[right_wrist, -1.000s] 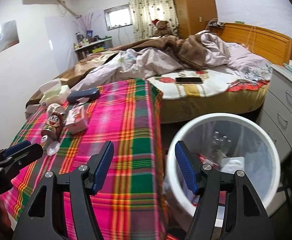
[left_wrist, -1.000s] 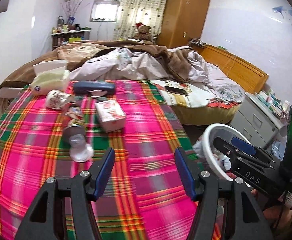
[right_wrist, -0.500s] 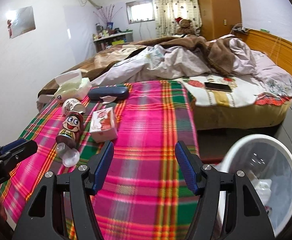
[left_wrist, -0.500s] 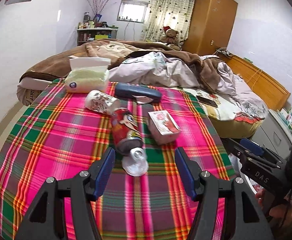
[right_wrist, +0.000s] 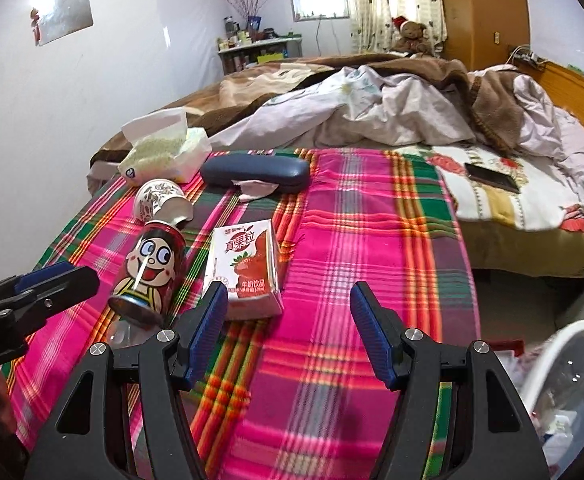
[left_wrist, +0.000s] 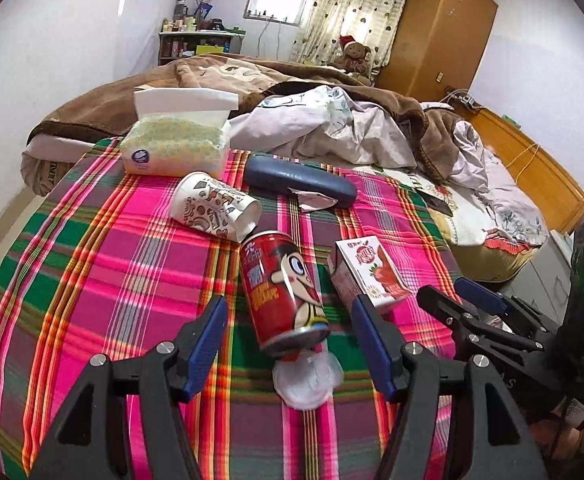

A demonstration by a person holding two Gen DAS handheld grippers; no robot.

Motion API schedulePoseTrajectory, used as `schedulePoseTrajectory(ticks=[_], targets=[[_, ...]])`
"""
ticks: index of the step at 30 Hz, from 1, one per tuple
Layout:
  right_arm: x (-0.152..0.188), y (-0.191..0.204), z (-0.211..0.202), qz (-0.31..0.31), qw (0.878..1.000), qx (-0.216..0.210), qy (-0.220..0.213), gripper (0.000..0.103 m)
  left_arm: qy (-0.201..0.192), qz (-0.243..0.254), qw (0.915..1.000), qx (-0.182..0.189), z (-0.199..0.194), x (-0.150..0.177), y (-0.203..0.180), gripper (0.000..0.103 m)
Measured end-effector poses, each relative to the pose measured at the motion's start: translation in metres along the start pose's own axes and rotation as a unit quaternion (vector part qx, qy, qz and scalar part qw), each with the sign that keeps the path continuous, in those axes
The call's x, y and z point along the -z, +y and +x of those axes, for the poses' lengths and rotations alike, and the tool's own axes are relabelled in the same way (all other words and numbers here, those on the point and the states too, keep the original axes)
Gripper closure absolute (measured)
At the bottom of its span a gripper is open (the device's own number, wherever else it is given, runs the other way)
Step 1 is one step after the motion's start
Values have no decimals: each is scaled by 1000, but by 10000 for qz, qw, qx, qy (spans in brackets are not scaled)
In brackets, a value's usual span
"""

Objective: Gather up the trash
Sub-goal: 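Grasp the red cartoon-face can with the left tool while the right tool grasps the strawberry milk carton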

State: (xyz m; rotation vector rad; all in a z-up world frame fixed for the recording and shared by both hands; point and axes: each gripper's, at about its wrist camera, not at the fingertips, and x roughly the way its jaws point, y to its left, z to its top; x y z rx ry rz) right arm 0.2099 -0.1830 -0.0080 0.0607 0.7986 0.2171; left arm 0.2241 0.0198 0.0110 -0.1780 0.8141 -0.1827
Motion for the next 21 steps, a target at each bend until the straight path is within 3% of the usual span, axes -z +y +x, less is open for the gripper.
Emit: schedulePoseTrajectory(ticks=[10, 17, 21], targets=[[-7, -8, 13, 199, 9998, -11, 61, 38, 495, 41, 9988, 34, 49, -13, 3, 37], [-11, -2, 20, 112, 9999, -55, 107, 38, 643, -230, 9976, 90, 61, -11, 20, 37], [-12, 4, 25, 73, 9998, -123, 140, 38, 625, -275, 9976, 137, 59, -9, 28, 47]])
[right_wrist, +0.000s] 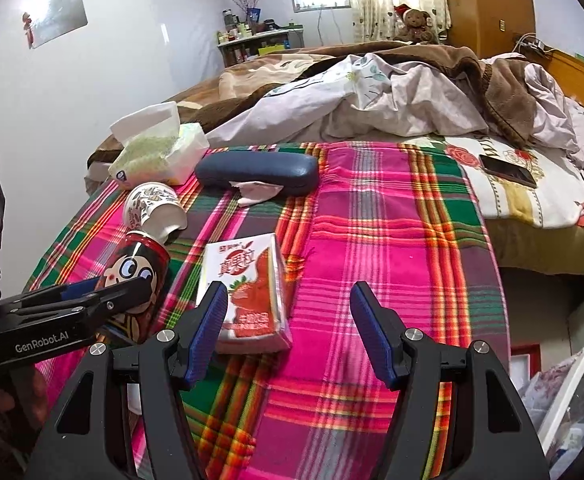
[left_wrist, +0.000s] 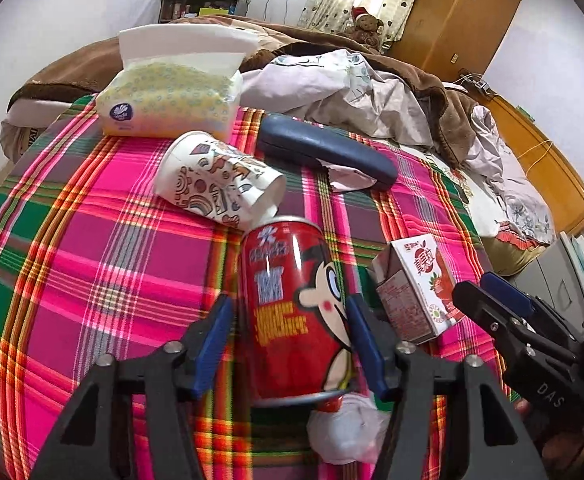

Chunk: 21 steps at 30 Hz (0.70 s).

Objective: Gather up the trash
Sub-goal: 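Grasp the red cartoon-face can with the left tool while the right tool grasps the strawberry milk carton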

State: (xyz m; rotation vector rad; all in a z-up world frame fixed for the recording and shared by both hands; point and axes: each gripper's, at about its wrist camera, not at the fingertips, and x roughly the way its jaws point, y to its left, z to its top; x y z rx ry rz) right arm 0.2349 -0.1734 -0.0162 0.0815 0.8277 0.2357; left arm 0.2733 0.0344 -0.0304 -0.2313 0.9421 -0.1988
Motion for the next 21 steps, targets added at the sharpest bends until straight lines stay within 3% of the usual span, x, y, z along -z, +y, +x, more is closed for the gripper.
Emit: schedulePoseTrajectory(ticks=[4, 14, 18, 21], targets=[[-2, 11, 6, -121, 9999, -90, 60, 38, -99, 26, 9997, -244, -8, 2, 11, 47], [-3, 34, 29, -517, 9980, 161, 329, 38, -122, -247, 9995, -132, -15, 2, 43, 46], [-3, 34, 37, -567, 9968, 328, 455, 38, -54, -204, 9996, -175, -9, 1, 44, 37], [-3, 33, 42, -575, 9963, 407, 494, 38, -12, -260, 9995, -187, -5, 0, 46, 37]])
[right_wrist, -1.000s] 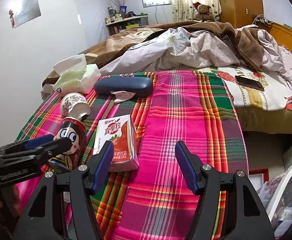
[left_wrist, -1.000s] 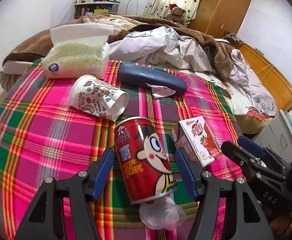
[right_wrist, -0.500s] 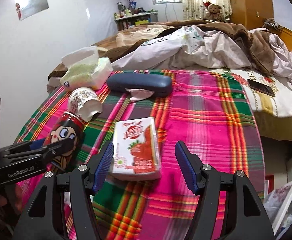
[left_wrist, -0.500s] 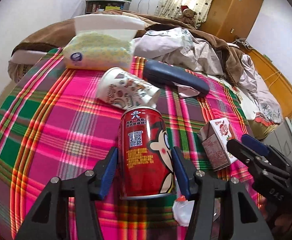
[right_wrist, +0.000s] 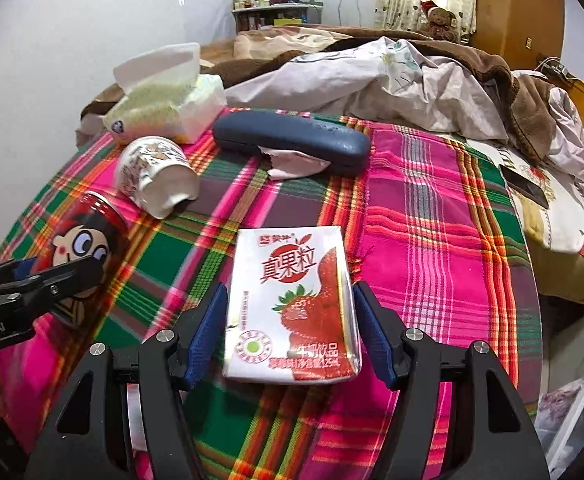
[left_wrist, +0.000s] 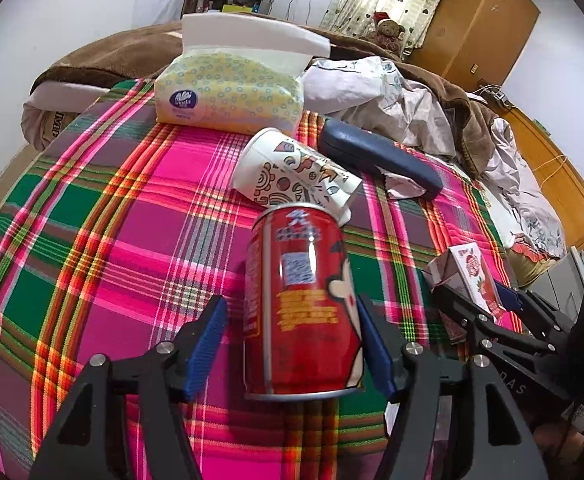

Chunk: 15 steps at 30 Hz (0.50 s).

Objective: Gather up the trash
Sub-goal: 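Grasp the red cartoon-face can with the left tool while the right tool grasps the strawberry milk carton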

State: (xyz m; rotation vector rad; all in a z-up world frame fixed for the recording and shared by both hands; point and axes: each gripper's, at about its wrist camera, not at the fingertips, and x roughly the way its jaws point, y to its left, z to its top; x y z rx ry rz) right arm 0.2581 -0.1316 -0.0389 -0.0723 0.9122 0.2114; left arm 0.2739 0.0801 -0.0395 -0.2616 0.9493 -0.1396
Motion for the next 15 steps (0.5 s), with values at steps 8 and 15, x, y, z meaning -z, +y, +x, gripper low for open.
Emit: schedulePoseTrajectory(ticks=[8, 15], targets=[[-1, -1, 4, 9, 10000, 77, 8, 37, -71, -21, 10000, -45, 6, -6, -1, 36], [0, -2, 3, 118, 9999, 93, -4, 38, -99, 87, 9998, -153, 6, -5, -4, 49]])
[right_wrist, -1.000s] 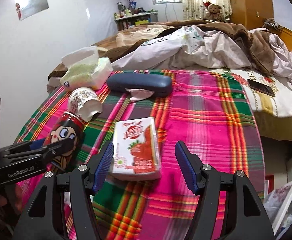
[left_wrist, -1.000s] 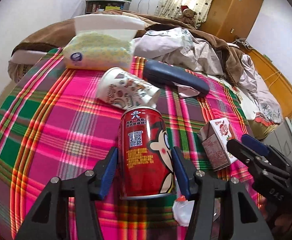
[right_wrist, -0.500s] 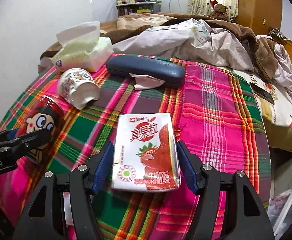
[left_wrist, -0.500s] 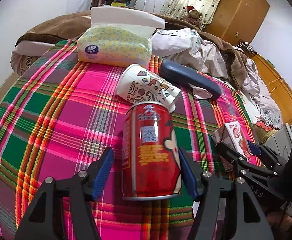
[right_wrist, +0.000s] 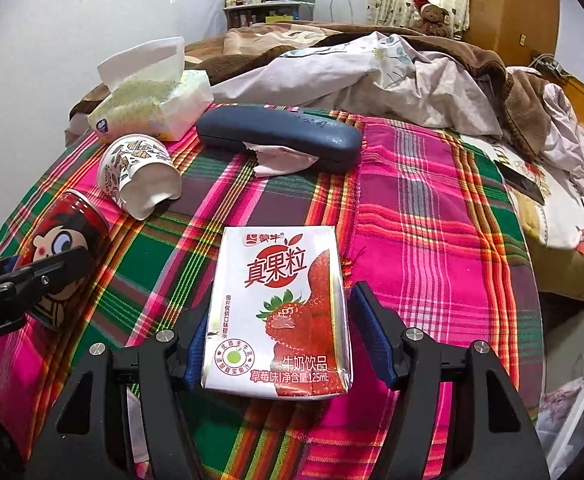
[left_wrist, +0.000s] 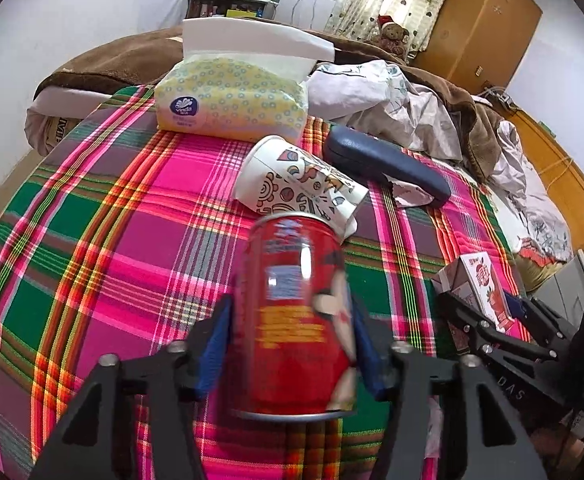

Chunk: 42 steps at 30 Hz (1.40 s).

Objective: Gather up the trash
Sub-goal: 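Grasp the red cartoon-face can with the left tool while the right tool grasps the strawberry milk carton, then carry the red can and strawberry carton toward the wastebasket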

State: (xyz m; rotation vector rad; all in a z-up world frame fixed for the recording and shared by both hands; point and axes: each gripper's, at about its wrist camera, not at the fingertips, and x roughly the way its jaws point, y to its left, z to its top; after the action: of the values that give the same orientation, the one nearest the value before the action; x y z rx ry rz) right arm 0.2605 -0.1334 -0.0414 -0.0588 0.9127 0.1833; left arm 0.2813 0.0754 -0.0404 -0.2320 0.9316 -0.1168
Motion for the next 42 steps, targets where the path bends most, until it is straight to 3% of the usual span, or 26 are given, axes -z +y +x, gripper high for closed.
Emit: schedulePoseTrajectory(ticks=[2, 3, 20, 42], targets=[[1, -1, -1, 54, 10000, -25, -14, 40, 7, 39, 10000, -27, -1, 1, -2, 49], [1, -2, -2, 81, 10000, -16, -20, 47, 3, 24, 10000, -23, -1, 1, -2, 49], [11, -9, -41, 254, 9991, -150, -319, 47, -233, 129, 9996, -62, -45, 21, -17, 49], [54, -61, -123, 704, 9937, 144, -864, 47, -707, 819, 9934, 374, -116, 66, -108, 49]])
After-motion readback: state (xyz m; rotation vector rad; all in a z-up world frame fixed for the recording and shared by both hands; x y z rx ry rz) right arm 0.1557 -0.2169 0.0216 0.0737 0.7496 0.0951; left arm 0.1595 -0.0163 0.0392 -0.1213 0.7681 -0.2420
